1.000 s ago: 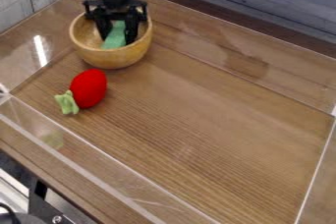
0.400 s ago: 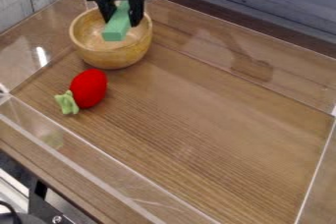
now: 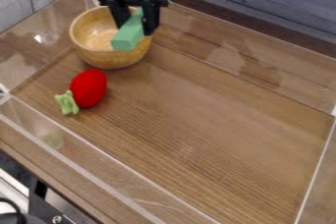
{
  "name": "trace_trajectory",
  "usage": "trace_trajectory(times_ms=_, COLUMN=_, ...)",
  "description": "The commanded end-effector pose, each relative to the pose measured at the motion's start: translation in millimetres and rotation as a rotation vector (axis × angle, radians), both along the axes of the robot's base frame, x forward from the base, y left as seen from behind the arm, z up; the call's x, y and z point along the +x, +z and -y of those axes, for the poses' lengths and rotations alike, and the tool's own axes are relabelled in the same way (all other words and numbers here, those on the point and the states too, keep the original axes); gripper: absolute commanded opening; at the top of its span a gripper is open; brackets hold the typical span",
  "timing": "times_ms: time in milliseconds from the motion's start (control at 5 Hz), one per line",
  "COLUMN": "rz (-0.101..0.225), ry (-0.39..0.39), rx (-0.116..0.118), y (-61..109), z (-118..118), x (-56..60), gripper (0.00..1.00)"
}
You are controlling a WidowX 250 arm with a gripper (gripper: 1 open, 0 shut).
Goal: Remove the green block from the brown bowl and put it on the table
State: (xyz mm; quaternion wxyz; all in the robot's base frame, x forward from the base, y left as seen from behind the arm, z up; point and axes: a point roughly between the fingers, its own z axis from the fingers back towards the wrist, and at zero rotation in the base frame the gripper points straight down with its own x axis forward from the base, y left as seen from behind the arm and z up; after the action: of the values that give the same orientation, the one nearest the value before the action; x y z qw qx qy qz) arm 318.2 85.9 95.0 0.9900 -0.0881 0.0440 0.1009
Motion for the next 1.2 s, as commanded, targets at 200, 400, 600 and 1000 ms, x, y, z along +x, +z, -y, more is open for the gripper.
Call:
trace_trajectory(times_ms=200, rz=0.060, ry=-0.103, rx=0.025, y=-1.6, z=39, x=-8.5, gripper=0.00)
trace_trajectory(times_ms=400, rz=0.049, ry=-0.146, rx=0.041, y=-21.2, z=47, x=-17.8, gripper=0.00)
trace_trajectory(times_ms=600, rz=0.039, ry=-0.178, rx=0.054, y=-40.8, z=52, x=-23.5, gripper=0.00)
trace_trajectory(times_ms=1000, rz=0.014, ry=-0.189, rx=0.054, y=-59.6, z=51, x=-22.1, gripper=0.00)
